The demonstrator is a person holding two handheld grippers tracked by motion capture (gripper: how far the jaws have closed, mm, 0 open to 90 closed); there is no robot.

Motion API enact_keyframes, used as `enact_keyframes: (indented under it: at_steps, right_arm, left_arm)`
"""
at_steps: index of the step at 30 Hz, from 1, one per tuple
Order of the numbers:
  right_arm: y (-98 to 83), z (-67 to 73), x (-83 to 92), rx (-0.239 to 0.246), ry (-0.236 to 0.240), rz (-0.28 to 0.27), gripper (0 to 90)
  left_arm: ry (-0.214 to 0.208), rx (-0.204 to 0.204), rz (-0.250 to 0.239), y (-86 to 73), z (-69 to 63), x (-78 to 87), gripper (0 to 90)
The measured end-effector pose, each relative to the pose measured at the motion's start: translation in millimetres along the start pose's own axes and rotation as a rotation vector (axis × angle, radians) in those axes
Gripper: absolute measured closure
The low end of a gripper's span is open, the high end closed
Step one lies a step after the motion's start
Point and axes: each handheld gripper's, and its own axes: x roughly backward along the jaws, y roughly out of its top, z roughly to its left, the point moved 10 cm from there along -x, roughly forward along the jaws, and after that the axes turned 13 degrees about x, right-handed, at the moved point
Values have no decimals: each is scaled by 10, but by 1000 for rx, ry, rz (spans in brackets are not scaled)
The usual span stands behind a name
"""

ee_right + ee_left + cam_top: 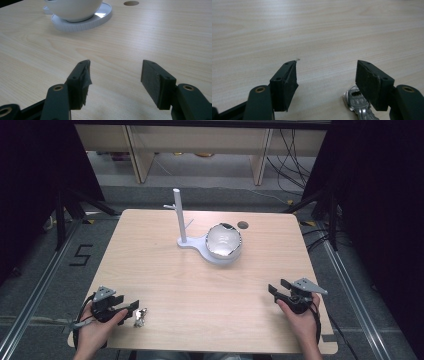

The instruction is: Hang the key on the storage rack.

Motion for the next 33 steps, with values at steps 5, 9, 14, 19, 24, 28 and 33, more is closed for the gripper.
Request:
enact_keyframes:
  at_steps: [5, 9, 14, 19, 24, 28, 33]
  right_arm:
    - [1, 18, 8, -17, 25, 2, 415]
    - [-10, 38, 2, -52, 5, 17, 415]
    - [-8, 43, -1, -1, 20, 26, 416]
    - [-8, 78, -11, -2, 32, 24, 417]
    - [-8, 62, -10, -22, 37, 22, 418]
    - [-9, 67, -3, -18, 41, 23, 418]
    - [-17, 64, -2, -1, 33, 35, 418]
  left_arm:
    - [33, -56, 128, 15, -87, 21, 338]
    - [41, -63, 285, 13, -164, 42, 339]
    - [50, 17, 453, -9, -278, 38, 351]
    - [73, -11, 567, -81, -325, 39, 351]
    - [108, 31, 641, -218, -442, -17, 350]
    - [154, -1, 681, -297, -411, -67, 352]
    - [172, 7, 681, -298, -394, -99, 365]
